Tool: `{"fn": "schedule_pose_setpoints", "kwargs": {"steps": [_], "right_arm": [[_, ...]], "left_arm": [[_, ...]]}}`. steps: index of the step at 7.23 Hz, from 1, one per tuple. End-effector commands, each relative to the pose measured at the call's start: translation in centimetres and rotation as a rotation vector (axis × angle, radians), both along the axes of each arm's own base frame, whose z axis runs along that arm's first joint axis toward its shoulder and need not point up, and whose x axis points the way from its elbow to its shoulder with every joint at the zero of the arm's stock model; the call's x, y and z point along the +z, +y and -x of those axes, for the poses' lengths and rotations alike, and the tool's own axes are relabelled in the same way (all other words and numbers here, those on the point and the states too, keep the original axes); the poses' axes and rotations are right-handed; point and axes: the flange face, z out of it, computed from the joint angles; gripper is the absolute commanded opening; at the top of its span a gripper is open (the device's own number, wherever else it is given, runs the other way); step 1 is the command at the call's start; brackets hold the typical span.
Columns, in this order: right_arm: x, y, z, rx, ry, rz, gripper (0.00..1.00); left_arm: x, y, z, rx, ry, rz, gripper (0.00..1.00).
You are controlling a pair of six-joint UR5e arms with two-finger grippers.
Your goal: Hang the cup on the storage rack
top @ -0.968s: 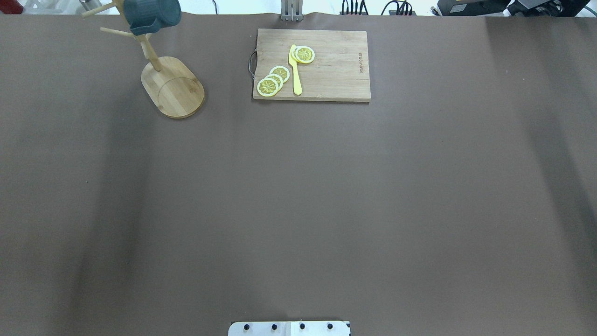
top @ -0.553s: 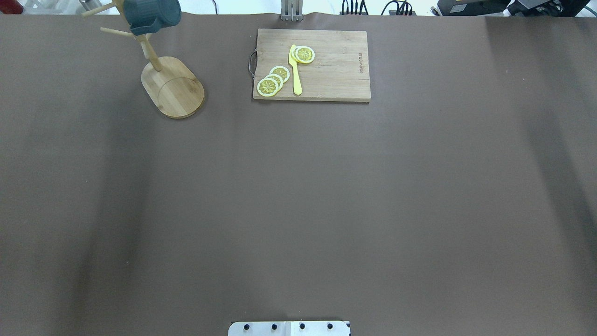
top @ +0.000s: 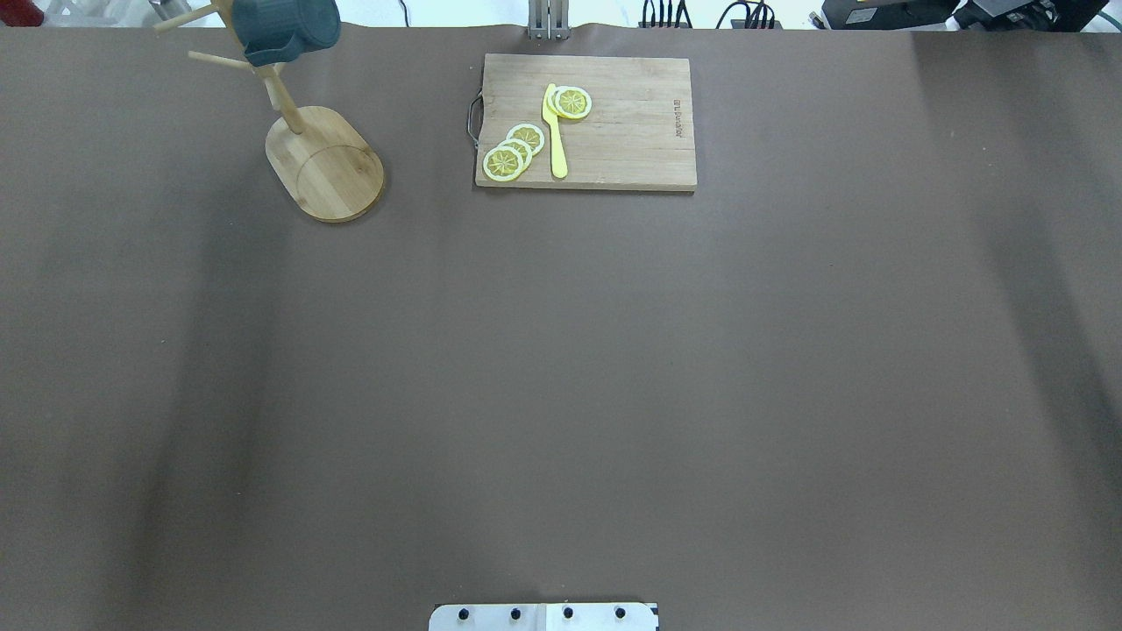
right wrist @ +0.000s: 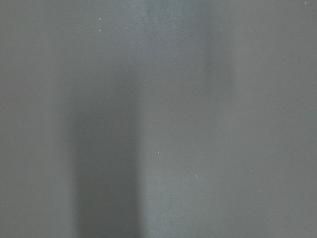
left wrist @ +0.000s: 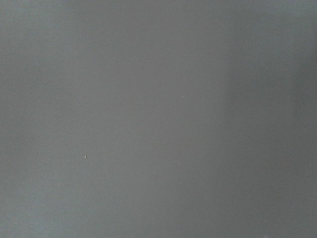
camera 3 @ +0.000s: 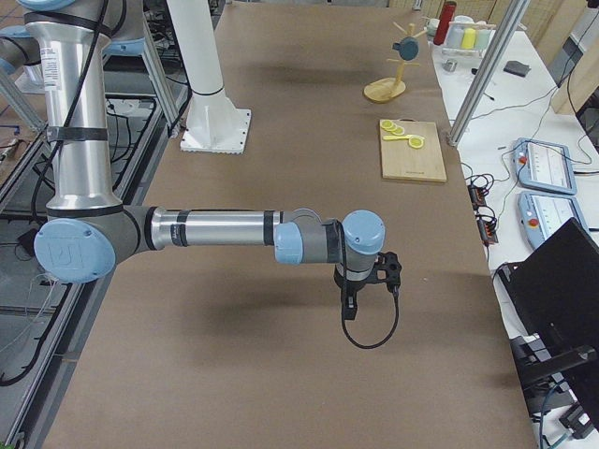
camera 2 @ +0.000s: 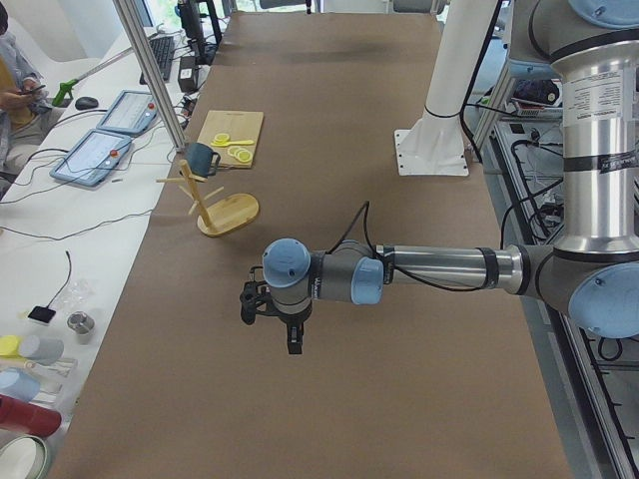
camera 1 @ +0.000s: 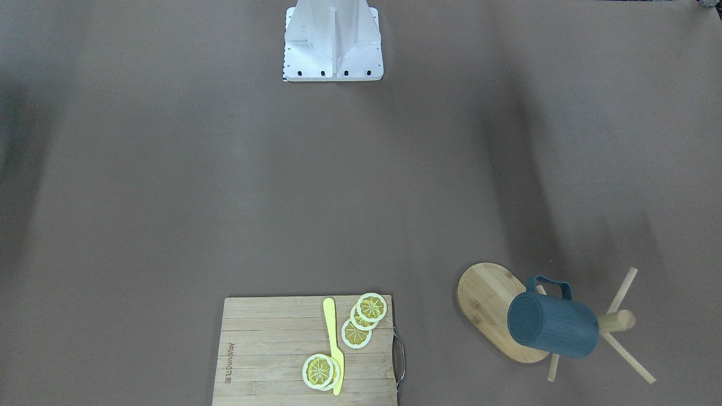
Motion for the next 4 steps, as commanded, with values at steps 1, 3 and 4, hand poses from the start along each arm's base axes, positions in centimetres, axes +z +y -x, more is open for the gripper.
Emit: {"fn": "schedule_pose_setpoints", "kwargs": {"steps": [1,3,4], "right_arm": [[-0.12,-0.27,0.08,-0.001,0.001,-0.003,1.00],[-0.11,-0.14,0.07,-0.001,0.001,-0.003,1.00],[-0.09,-0.20,0.05,-0.002,0.004,-0.004,1.00]], "left_arm": [[-0.02,-0.42,0.02,-0.002,0.003,-0.001,0.98],[0.09,-0.46,0.03,-0.003,0.002,0.003,0.98],[0.23,-0.29,0.31,-0.008,0.002,0.005,0.98]]}}
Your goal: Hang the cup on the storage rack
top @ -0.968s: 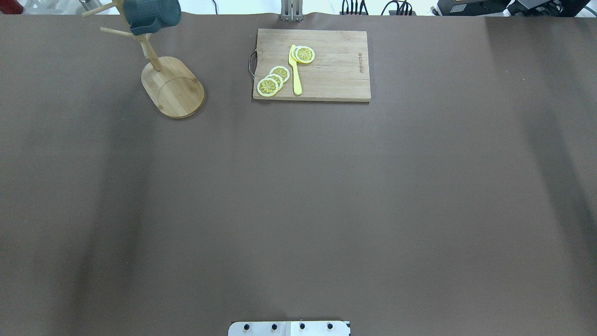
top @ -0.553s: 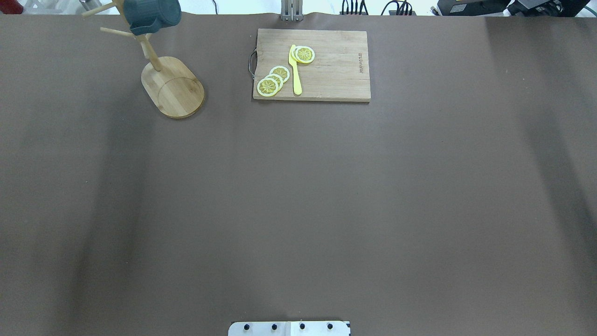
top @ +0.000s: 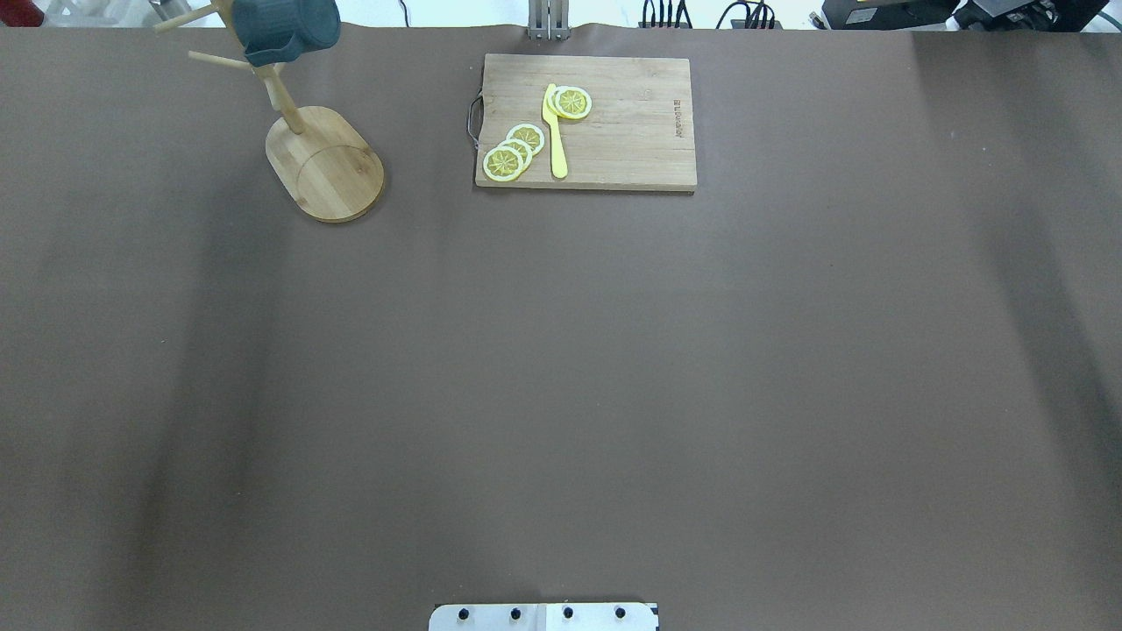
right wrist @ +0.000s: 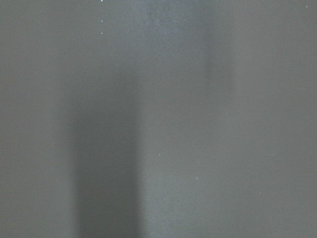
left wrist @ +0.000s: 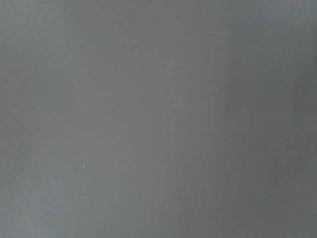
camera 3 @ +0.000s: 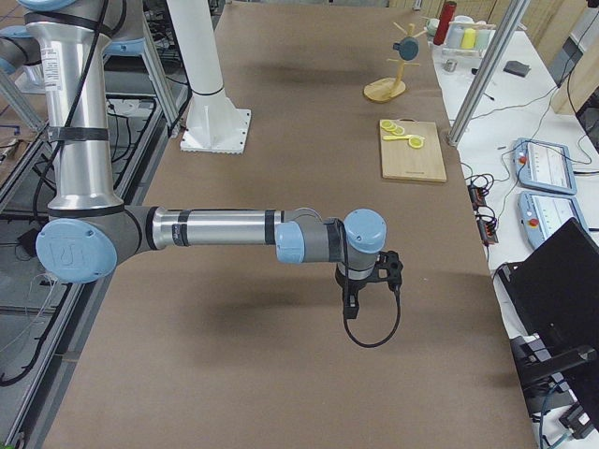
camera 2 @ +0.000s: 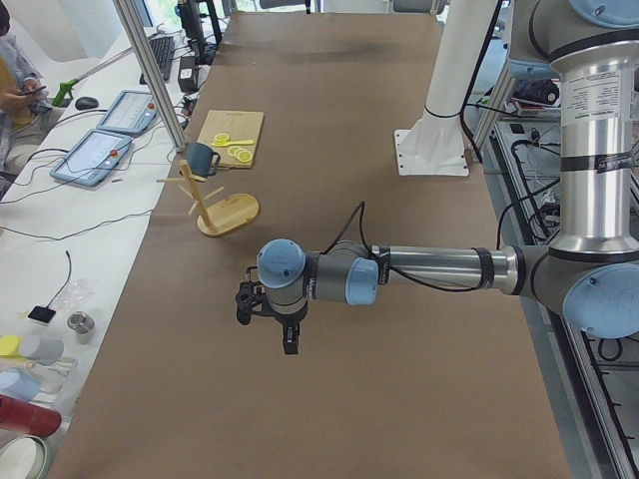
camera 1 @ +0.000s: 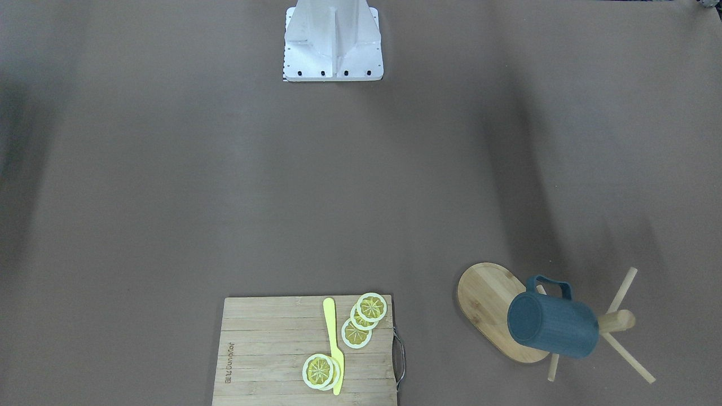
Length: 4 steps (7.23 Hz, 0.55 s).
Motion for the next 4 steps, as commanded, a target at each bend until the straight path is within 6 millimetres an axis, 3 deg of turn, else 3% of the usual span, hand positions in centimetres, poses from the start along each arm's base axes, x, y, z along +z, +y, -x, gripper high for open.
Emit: {"fn": "schedule_pose_setpoints", "kwargs": {"steps": [1,4], "right_arm": [[0.6,0.4,0.0,-0.004,0.003,0.008,1.00],[0.1,0.3,0.0,-0.001,-0.001,0.003,1.00]], "left_arm": [[0.2,0.1,0.4,-0.008,-0.001,0.002,0.98],[0.3,0.5,2.4,-0.052,0.001,0.005,0.98]]}}
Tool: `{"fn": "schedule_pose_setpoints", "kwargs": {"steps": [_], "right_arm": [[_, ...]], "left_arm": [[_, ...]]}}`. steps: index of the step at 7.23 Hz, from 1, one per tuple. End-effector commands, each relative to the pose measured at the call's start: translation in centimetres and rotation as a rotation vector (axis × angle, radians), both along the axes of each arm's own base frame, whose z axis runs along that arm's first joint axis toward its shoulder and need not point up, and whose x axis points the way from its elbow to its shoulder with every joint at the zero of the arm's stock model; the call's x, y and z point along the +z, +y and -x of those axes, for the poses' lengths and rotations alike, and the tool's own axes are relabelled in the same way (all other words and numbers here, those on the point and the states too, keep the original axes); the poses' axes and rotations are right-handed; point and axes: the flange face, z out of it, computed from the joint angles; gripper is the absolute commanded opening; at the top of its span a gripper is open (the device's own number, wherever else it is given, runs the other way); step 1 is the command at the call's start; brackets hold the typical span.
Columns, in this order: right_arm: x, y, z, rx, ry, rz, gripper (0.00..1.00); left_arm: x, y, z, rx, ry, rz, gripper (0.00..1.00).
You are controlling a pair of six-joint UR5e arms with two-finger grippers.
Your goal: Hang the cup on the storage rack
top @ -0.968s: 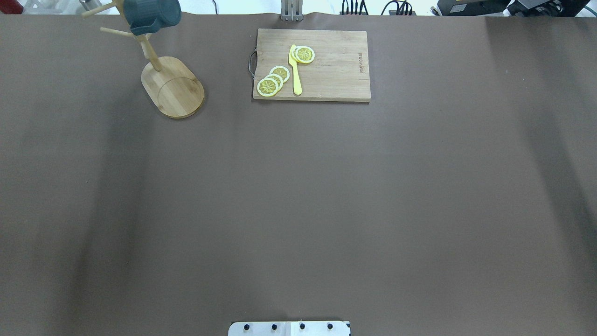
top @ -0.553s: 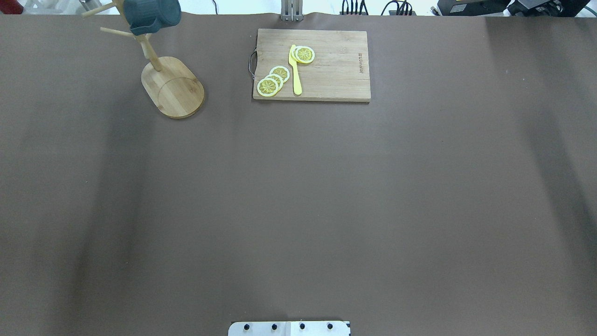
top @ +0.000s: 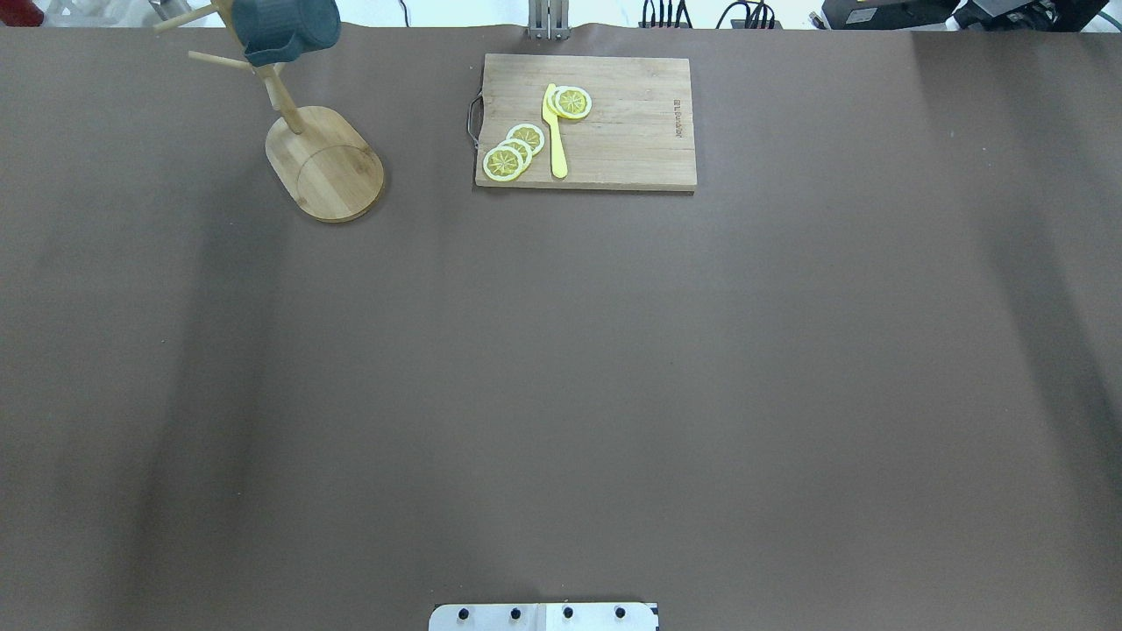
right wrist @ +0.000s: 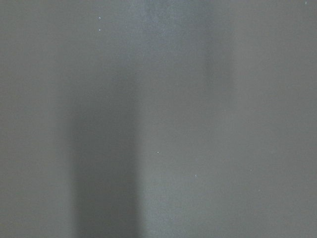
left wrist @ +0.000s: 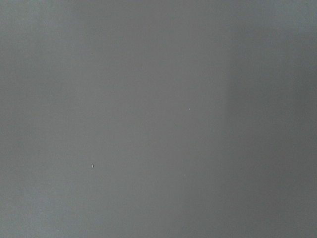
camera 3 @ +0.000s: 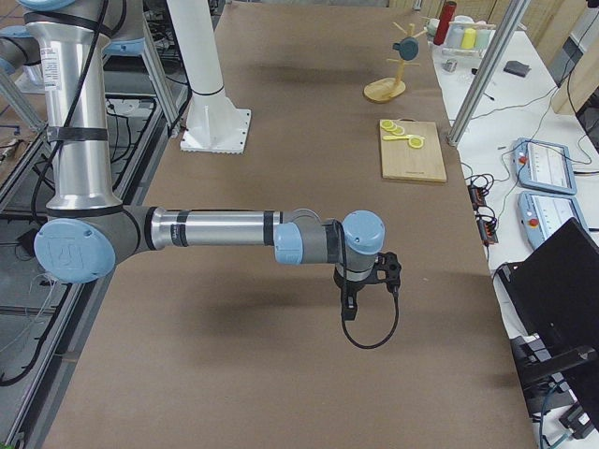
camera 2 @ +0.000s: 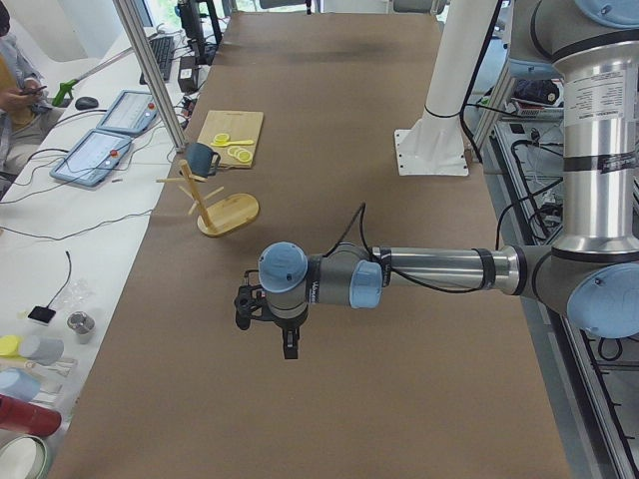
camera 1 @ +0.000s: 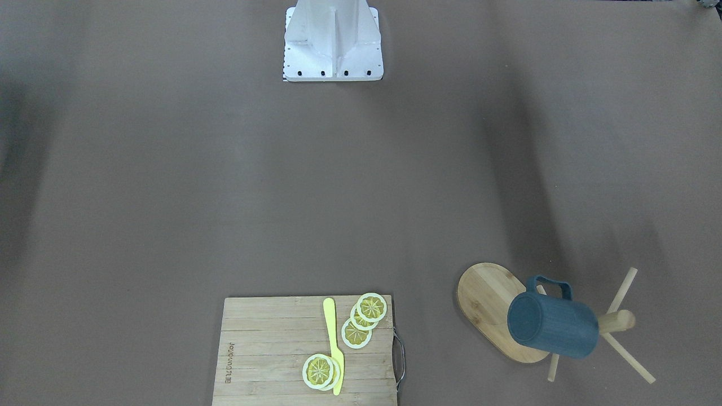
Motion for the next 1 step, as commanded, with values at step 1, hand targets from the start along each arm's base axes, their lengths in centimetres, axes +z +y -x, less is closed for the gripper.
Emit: {"fn": "schedule_pose_setpoints", "kwargs": {"steps": [1], "right_arm": [[-0.06,0.05,-0.05,0.000,-0.001,-0.001,1.00]], "left_arm": [[0.10,0.09,0.62,-0.013,0.001,0.002,0.98]]}}
